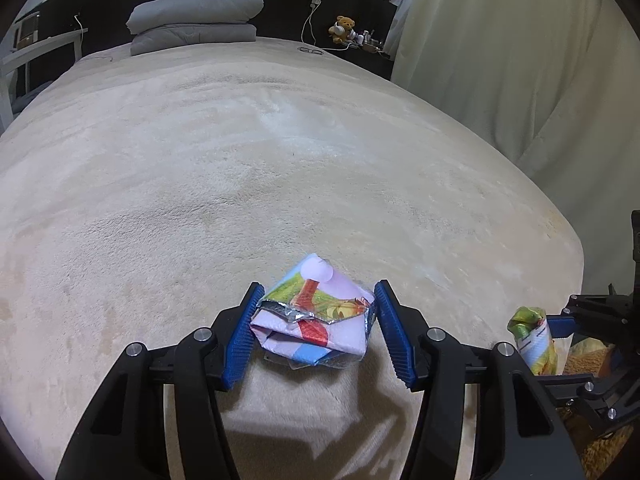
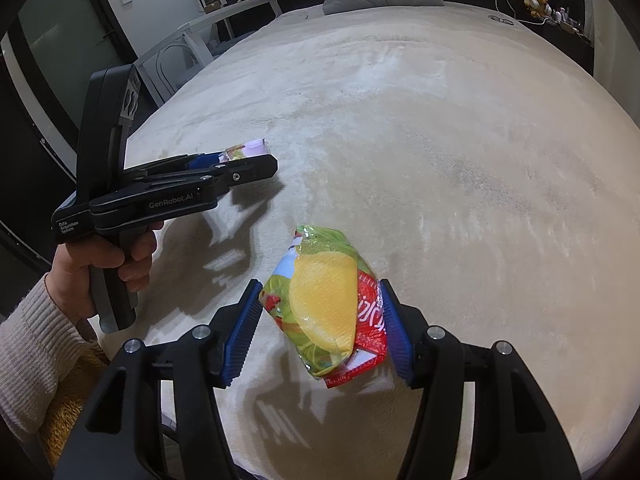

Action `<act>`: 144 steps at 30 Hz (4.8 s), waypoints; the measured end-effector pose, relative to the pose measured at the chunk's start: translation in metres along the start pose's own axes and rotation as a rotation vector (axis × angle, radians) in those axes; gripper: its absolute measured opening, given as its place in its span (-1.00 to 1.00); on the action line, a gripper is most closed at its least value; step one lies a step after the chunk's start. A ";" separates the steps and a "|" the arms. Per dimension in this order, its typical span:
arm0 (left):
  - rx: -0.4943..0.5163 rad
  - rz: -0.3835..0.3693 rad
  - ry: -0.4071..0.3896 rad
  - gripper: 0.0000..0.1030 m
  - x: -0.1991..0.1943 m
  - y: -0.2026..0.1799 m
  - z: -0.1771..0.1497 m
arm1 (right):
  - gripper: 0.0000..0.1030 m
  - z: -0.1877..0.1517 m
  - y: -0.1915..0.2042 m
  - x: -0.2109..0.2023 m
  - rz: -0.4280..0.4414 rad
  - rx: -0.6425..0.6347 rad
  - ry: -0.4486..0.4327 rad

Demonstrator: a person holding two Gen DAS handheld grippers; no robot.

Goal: Collect trash
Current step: 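Carry the chip packet and wrapper down over the floor trash bag, then open both tools to drop the packet and wrapper into the bag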

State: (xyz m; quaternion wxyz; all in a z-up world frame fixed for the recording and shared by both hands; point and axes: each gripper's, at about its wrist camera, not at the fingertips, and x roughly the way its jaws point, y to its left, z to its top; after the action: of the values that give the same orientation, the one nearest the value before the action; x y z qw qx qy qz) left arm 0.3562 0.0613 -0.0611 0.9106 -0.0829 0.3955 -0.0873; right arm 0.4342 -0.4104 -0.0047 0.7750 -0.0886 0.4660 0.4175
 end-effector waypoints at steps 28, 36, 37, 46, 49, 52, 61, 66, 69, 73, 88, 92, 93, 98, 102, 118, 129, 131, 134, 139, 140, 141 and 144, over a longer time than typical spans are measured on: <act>-0.011 -0.029 -0.114 0.08 -0.112 -0.063 -0.078 | 0.12 -0.050 0.019 -0.049 0.021 0.069 -0.123; -0.057 -0.049 -0.139 0.07 -0.137 -0.071 -0.106 | 0.12 -0.076 0.025 -0.059 0.028 0.083 -0.121; -0.061 -0.047 -0.138 0.08 -0.139 -0.073 -0.109 | 0.12 -0.079 0.027 -0.059 0.029 0.083 -0.121; -0.070 -0.038 -0.152 0.07 -0.163 -0.091 -0.142 | 0.12 -0.108 0.043 -0.069 0.047 0.083 -0.133; -0.067 -0.044 -0.153 0.07 -0.169 -0.097 -0.153 | 0.13 -0.120 0.050 -0.074 0.054 0.081 -0.134; -0.061 -0.048 -0.148 0.07 -0.172 -0.103 -0.163 | 0.13 -0.132 0.055 -0.078 0.062 0.084 -0.135; -0.030 -0.033 -0.121 0.08 -0.177 -0.120 -0.188 | 0.13 -0.156 0.062 -0.081 0.083 0.084 -0.108; -0.021 -0.029 -0.079 0.08 -0.174 -0.126 -0.205 | 0.13 -0.166 0.063 -0.079 0.090 0.077 -0.084; -0.029 -0.025 -0.067 0.07 -0.175 -0.128 -0.214 | 0.13 -0.172 0.063 -0.077 0.096 0.078 -0.061; -0.042 -0.032 -0.045 0.08 -0.173 -0.130 -0.224 | 0.13 -0.181 0.063 -0.072 0.098 0.082 -0.027; -0.098 -0.045 0.145 0.08 -0.139 -0.125 -0.252 | 0.13 -0.197 0.058 -0.036 0.091 0.129 0.151; -0.111 -0.030 0.200 0.08 -0.127 -0.122 -0.256 | 0.13 -0.199 0.056 -0.025 0.089 0.145 0.198; -0.117 -0.024 0.218 0.08 -0.123 -0.121 -0.257 | 0.13 -0.200 0.055 -0.022 0.089 0.150 0.211; -0.162 -0.016 0.318 0.08 -0.104 -0.112 -0.265 | 0.13 -0.202 0.052 -0.009 0.089 0.175 0.272; -0.188 -0.021 0.376 0.08 -0.095 -0.107 -0.271 | 0.13 -0.205 0.050 0.002 0.095 0.196 0.326; -0.220 0.000 0.519 0.08 -0.069 -0.106 -0.283 | 0.13 -0.214 0.046 0.032 0.077 0.233 0.478; -0.229 0.002 0.545 0.61 -0.066 -0.107 -0.284 | 0.32 -0.214 0.041 0.032 0.089 0.270 0.477; -0.228 0.005 0.540 0.61 -0.067 -0.107 -0.284 | 0.33 -0.214 0.041 0.032 0.087 0.272 0.476; -0.238 0.011 0.534 0.61 -0.068 -0.104 -0.283 | 0.33 -0.213 0.040 0.031 0.087 0.275 0.473; -0.238 0.021 0.524 0.61 -0.071 -0.104 -0.282 | 0.34 -0.212 0.043 0.029 0.082 0.267 0.462; -0.235 0.021 0.518 0.61 -0.072 -0.104 -0.282 | 0.40 -0.211 0.043 0.027 0.087 0.265 0.454; -0.233 0.022 0.510 0.61 -0.074 -0.105 -0.281 | 0.47 -0.211 0.044 0.025 0.096 0.263 0.441; -0.225 0.033 0.473 0.61 -0.083 -0.105 -0.277 | 0.78 -0.209 0.048 0.010 0.113 0.242 0.357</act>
State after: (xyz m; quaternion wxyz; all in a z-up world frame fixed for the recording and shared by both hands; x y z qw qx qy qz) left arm 0.0866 -0.0446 -0.1662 0.7792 -0.1545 0.6058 -0.0449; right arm 0.2663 -0.4844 -0.1160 0.6605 -0.0411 0.6468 0.3789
